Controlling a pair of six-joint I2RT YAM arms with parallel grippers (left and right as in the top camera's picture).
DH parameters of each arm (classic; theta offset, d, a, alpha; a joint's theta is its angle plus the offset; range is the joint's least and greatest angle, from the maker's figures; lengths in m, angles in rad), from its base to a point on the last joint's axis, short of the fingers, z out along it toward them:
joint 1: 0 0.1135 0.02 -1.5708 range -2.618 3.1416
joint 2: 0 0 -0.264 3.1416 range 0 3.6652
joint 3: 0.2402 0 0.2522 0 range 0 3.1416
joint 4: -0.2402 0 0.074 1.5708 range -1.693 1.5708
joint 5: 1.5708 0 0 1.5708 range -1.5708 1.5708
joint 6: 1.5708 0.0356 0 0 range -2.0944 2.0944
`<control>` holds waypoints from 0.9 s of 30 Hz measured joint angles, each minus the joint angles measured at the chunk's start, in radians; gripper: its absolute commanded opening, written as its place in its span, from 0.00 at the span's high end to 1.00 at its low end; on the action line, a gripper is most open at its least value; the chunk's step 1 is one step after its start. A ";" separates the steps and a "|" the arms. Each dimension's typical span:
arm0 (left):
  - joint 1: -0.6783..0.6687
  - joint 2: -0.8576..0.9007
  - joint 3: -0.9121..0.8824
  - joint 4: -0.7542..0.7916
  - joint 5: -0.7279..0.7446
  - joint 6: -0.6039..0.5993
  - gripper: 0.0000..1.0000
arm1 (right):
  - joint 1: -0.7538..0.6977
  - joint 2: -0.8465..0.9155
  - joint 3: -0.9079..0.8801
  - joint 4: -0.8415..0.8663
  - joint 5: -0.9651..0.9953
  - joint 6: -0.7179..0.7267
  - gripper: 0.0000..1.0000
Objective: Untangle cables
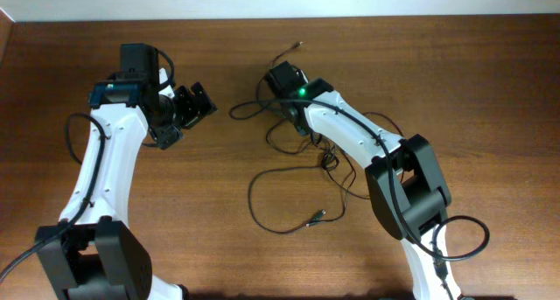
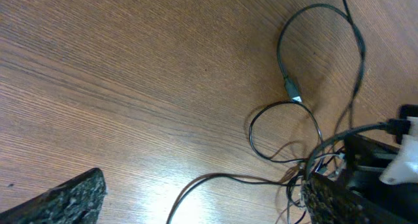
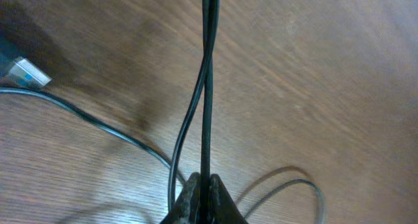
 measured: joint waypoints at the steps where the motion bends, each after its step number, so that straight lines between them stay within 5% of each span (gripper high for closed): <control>1: 0.000 0.000 0.000 0.000 0.000 0.000 0.09 | 0.000 0.000 0.036 -0.035 0.018 0.004 0.96; 5: 0.000 0.000 0.000 0.003 0.001 -0.010 0.37 | 0.000 -0.008 0.338 -0.283 -0.067 0.046 0.96; 11: -0.012 0.000 -0.005 0.107 0.289 0.080 0.18 | -0.026 -0.077 0.741 -0.564 -0.495 0.094 0.96; 17: -0.076 0.000 -0.044 0.292 0.541 0.083 0.18 | -0.037 -0.079 0.756 -0.611 -0.616 0.108 0.96; 23: -0.162 0.004 -0.151 0.606 0.602 -0.082 0.18 | -0.037 -0.079 0.756 -0.611 -0.675 0.109 0.96; 27: -0.223 0.004 -0.156 0.682 0.601 -0.132 0.18 | -0.042 -0.079 0.756 -0.615 -0.675 0.110 0.96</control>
